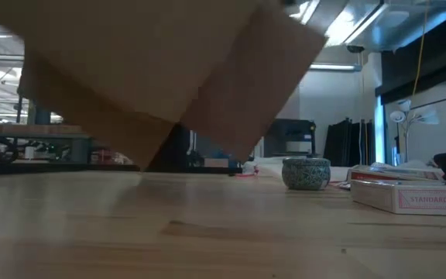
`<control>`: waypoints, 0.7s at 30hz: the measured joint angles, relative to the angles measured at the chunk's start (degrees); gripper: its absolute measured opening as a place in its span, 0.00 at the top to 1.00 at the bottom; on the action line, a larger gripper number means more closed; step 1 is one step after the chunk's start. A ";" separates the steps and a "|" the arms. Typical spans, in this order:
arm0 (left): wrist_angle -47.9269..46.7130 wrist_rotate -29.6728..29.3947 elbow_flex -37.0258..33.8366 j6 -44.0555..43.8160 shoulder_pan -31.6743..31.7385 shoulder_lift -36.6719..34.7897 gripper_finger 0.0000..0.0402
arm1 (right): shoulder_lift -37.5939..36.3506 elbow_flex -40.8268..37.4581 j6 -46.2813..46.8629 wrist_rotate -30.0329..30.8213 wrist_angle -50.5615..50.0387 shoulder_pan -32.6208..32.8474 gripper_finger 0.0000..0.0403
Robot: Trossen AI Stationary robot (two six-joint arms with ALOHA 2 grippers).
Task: Unpack boxes
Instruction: Break down box until it is fully flat
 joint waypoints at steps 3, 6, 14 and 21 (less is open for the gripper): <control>0.06 -0.01 -6.59 -6.82 1.14 -4.28 1.00 | 0.02 -2.59 0.77 -0.22 -0.09 -2.24 0.64; 0.14 -0.49 -12.44 -13.05 1.64 -8.41 1.00 | 0.02 -4.12 0.83 -0.90 -0.14 -4.08 0.64; 1.52 -1.08 -22.78 -21.76 1.42 -16.16 1.00 | 0.02 -4.94 1.28 -2.48 -0.22 -4.65 0.64; 9.75 -0.57 -23.59 -11.75 1.39 -17.29 1.00 | -0.02 -12.50 7.22 -4.95 -0.19 -4.71 0.64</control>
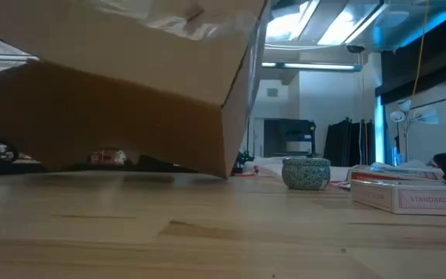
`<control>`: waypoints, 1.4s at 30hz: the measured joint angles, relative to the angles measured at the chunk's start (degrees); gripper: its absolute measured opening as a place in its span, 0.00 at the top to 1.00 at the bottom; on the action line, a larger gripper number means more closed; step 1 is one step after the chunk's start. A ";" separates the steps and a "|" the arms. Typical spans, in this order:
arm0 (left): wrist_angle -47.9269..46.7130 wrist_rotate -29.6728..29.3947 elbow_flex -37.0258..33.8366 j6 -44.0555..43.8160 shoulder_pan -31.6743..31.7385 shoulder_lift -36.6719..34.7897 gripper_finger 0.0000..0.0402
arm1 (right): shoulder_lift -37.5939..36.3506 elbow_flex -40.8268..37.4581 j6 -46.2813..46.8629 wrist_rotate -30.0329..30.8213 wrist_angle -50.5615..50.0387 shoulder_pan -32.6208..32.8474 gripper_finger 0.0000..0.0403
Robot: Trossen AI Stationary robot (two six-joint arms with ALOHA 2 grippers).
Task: Unpack boxes
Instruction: Break down box until it is fully flat
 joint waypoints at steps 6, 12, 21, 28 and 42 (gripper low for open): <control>12.05 2.62 0.00 13.69 -0.01 -0.82 1.00 | 0.07 -12.66 9.10 0.36 1.69 0.07 0.64; 21.40 8.54 0.00 25.82 -0.01 -1.67 1.00 | 0.04 -24.97 17.62 2.88 4.60 0.07 0.64; 35.48 20.57 0.00 41.95 -0.06 -3.33 1.00 | 0.04 -39.88 16.21 5.50 29.26 -0.42 0.64; 41.32 30.66 0.00 54.78 -0.06 -4.94 1.00 | 0.02 -47.69 20.32 6.43 53.09 -0.79 0.64; 47.98 44.50 0.04 61.82 -0.03 -7.29 1.00 | -0.43 -52.42 12.42 2.86 74.09 -7.96 0.64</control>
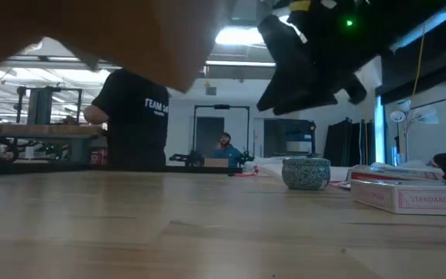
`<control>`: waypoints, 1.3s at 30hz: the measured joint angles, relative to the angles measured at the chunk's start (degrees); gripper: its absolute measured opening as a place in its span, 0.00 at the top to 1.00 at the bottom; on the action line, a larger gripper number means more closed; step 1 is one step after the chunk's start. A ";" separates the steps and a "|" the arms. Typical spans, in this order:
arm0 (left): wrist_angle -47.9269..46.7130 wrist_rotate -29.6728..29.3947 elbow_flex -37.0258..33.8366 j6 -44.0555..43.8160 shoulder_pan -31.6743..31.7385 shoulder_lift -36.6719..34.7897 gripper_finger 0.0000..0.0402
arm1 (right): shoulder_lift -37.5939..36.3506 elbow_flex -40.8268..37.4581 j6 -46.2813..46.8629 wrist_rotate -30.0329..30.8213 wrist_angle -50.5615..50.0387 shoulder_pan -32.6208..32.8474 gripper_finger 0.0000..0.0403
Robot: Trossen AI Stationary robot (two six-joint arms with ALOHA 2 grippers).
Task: Unpack boxes
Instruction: Break down box until it is fully flat
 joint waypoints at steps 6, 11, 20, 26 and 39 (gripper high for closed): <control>3.46 3.31 -0.02 4.54 0.00 -0.27 1.00 | -0.03 0.00 -31.84 10.03 0.29 -3.72 0.64; 6.10 4.40 0.00 6.60 0.02 0.46 1.00 | -0.03 0.02 -58.55 8.18 9.40 -10.94 0.64; 7.66 4.80 0.00 6.38 0.01 1.64 1.00 | -0.01 0.02 -99.65 -10.84 49.42 -19.27 0.69; 8.24 5.18 0.00 5.95 -0.04 1.60 1.00 | -0.03 0.07 -114.11 -18.09 65.60 -18.50 0.71; 8.37 -16.39 0.28 0.58 -0.07 -0.19 1.00 | 0.06 0.28 -112.16 -5.28 63.84 -1.16 0.71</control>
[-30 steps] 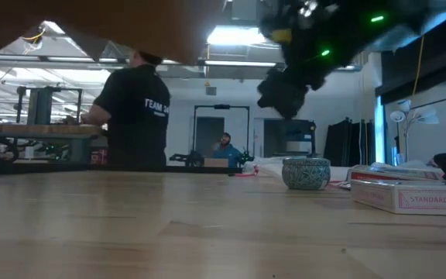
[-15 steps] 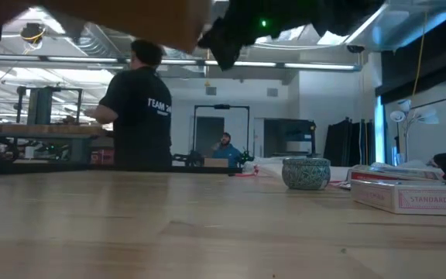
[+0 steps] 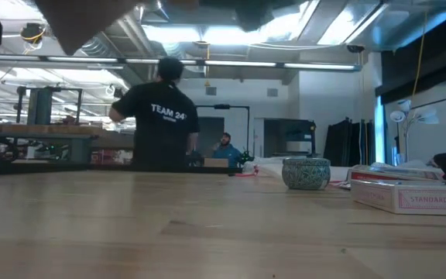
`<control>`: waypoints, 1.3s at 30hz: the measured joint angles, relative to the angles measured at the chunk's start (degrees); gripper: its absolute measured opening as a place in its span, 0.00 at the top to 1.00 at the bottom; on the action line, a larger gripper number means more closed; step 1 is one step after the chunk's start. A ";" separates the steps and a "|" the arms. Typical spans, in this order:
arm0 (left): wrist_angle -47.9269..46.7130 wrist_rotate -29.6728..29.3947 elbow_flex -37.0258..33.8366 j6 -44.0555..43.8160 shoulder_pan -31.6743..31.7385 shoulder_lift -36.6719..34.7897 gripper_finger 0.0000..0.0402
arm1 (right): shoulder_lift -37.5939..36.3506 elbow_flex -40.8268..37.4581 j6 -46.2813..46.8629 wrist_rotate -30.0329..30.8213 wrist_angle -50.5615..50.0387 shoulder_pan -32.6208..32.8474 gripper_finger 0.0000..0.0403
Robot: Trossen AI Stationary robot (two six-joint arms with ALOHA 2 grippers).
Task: Unpack boxes
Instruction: Break down box until it is fully flat
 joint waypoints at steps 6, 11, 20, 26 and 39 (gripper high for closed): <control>-9.20 -12.02 0.00 -8.96 0.12 -0.07 1.00 | -0.13 0.00 9.39 6.10 -0.55 7.89 0.71; -24.23 -20.54 -0.05 -23.29 0.26 -0.07 1.00 | -1.69 0.06 12.57 14.87 -0.12 13.49 0.71; -56.00 -21.64 -6.06 -58.26 0.26 1.49 1.00 | -5.29 0.33 12.77 27.75 0.93 20.48 0.71; -57.04 -16.60 -15.46 -69.54 0.26 1.50 1.00 | -8.23 0.39 13.11 31.02 0.86 20.91 0.71; -53.73 -11.02 -33.14 -84.78 0.15 1.50 0.99 | -8.79 0.42 33.63 28.10 -18.02 15.65 0.71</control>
